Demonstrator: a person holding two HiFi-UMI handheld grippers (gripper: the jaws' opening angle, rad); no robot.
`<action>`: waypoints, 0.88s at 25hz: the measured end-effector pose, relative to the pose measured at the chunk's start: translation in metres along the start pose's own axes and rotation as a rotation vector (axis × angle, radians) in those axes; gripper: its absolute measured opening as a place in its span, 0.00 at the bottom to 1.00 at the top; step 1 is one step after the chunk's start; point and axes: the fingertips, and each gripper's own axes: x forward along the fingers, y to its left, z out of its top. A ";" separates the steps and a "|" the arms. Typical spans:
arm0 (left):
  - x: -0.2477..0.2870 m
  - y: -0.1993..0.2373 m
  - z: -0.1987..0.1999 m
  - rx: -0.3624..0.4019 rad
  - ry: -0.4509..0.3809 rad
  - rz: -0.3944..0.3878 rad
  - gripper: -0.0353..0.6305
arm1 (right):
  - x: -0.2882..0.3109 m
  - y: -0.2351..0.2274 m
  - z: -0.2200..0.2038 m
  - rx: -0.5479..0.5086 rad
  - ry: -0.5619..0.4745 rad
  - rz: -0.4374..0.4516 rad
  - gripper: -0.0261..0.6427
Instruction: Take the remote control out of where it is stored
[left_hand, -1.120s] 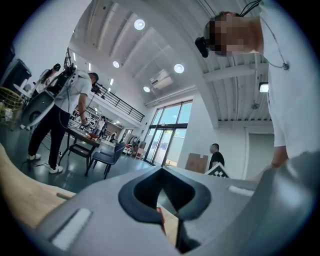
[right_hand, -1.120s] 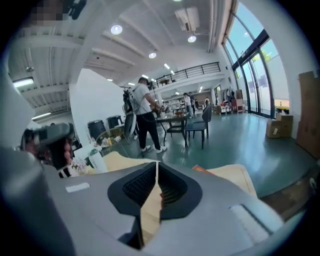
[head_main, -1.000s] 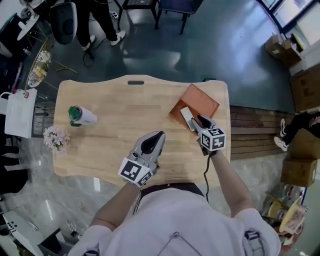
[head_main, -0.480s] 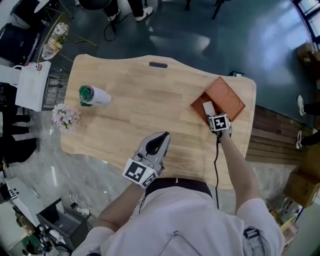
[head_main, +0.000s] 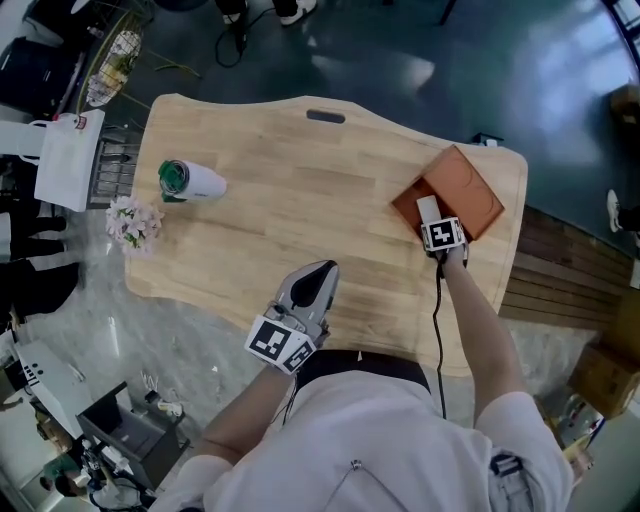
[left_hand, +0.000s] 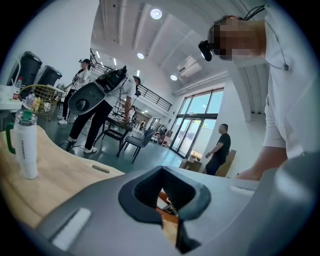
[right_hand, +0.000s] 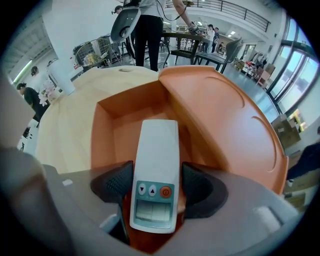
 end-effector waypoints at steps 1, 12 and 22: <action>0.000 0.000 -0.001 -0.006 0.001 0.000 0.05 | -0.001 -0.001 0.000 -0.005 0.004 -0.008 0.54; -0.003 -0.007 -0.003 -0.008 0.000 -0.001 0.05 | -0.040 0.011 0.010 -0.055 -0.091 0.034 0.50; 0.002 -0.051 0.028 0.057 -0.045 -0.072 0.05 | -0.205 0.033 0.057 -0.019 -0.523 0.108 0.50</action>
